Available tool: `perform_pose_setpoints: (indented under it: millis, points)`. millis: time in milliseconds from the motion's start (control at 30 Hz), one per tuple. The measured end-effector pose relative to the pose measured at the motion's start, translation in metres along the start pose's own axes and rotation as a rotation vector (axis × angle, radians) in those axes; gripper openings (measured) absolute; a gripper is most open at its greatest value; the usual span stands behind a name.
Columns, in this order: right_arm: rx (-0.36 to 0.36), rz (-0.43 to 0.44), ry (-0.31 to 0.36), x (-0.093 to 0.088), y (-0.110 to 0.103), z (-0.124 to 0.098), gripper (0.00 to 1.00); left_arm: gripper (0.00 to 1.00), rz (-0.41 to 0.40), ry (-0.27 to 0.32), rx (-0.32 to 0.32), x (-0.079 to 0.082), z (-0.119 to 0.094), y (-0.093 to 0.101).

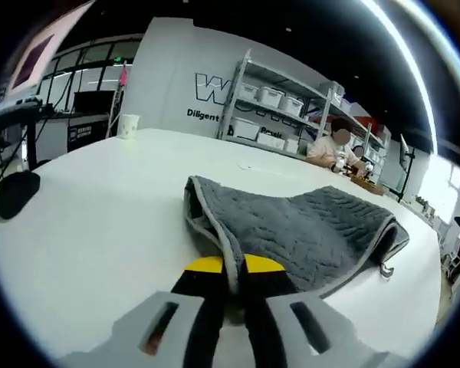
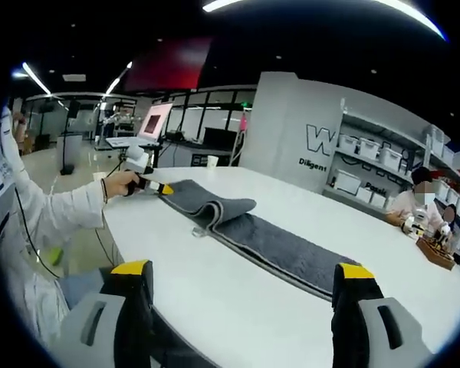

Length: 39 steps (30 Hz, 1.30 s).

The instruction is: Open the folded towel by lifting each exposed corner and separating the folded layers until the towel lies flat within the target outline without major curled edges

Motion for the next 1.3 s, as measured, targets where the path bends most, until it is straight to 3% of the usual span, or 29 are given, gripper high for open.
perform_pose_setpoints:
  millis: [133,367,867,1300]
  points:
    - [-0.006,0.005,-0.003,0.000,0.001,0.001,0.99,0.04,0.030,-0.012,0.001,0.001,0.001,-0.004]
    - [-0.010,0.017,-0.015,-0.006,0.003,0.002,0.99,0.04,0.114,-0.042,0.083,0.002,-0.010,-0.030]
    - [-0.037,0.040,-0.028,-0.013,0.013,0.003,0.99,0.04,0.165,-0.104,0.200,-0.005,-0.041,-0.081]
    - [-0.046,0.031,-0.049,-0.015,0.014,0.004,0.99,0.05,0.192,-0.158,0.212,-0.014,-0.047,-0.098]
Point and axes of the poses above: the point that each gripper's makers call its tool centre point, and the gripper's own axes: z roughly forward along the fingers, y roughly to its right, x roughly out of its top, the point moved 4 cm from there along -z, roughly backward along the fingers, and after that the axes turned 15 degrees about z, right-handed, at the moved point
